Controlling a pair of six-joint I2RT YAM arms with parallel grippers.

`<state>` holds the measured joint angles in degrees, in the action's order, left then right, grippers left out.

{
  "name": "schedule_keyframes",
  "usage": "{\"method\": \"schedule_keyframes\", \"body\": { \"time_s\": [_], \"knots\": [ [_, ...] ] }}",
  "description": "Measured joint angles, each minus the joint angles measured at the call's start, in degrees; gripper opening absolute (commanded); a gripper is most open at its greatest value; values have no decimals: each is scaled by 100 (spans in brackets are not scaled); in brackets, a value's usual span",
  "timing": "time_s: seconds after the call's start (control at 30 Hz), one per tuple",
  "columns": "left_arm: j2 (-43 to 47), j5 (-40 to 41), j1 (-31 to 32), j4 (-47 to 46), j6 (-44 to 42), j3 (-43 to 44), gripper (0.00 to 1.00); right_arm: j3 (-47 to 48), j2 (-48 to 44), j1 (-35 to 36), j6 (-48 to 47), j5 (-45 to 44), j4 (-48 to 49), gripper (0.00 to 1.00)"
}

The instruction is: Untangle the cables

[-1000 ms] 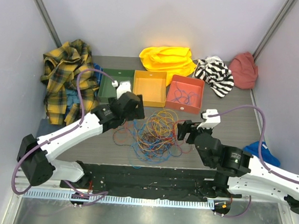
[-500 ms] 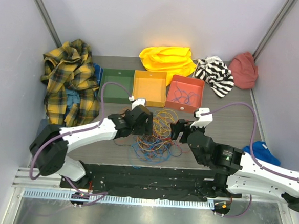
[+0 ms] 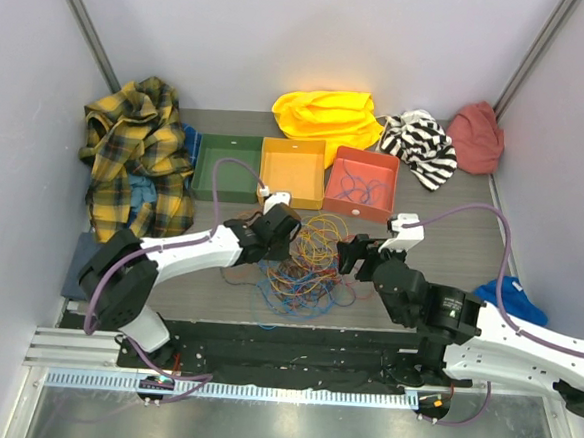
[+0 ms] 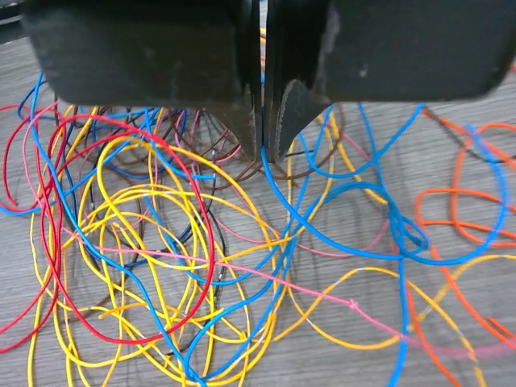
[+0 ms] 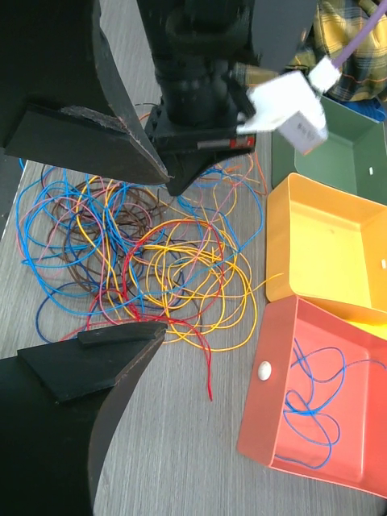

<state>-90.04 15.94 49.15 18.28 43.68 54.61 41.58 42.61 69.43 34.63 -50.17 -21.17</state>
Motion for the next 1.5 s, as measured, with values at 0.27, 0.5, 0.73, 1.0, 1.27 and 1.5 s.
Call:
{"method": "schedule_keyframes", "body": {
  "time_s": [0.27,0.5,0.73,1.0,1.27,1.5],
  "knots": [
    [1858,466,229,463,-439,81,0,-26,-13,0,-2,-7,-26,76],
    [3445,610,326,597,-984,1209,0,-35,153,0,-24,177,94,76],
    [3355,509,326,780,-1478,2533,0,-35,396,0,-68,662,356,75],
    [2586,442,328,1036,-2026,3838,0,-35,140,0,-83,758,313,77],
    [1888,378,328,1045,-2424,5493,0,-33,273,-2,-181,1196,452,82],
    [1637,2,330,960,-2457,6319,0,17,994,0,-433,1480,765,81]
  ]
}}
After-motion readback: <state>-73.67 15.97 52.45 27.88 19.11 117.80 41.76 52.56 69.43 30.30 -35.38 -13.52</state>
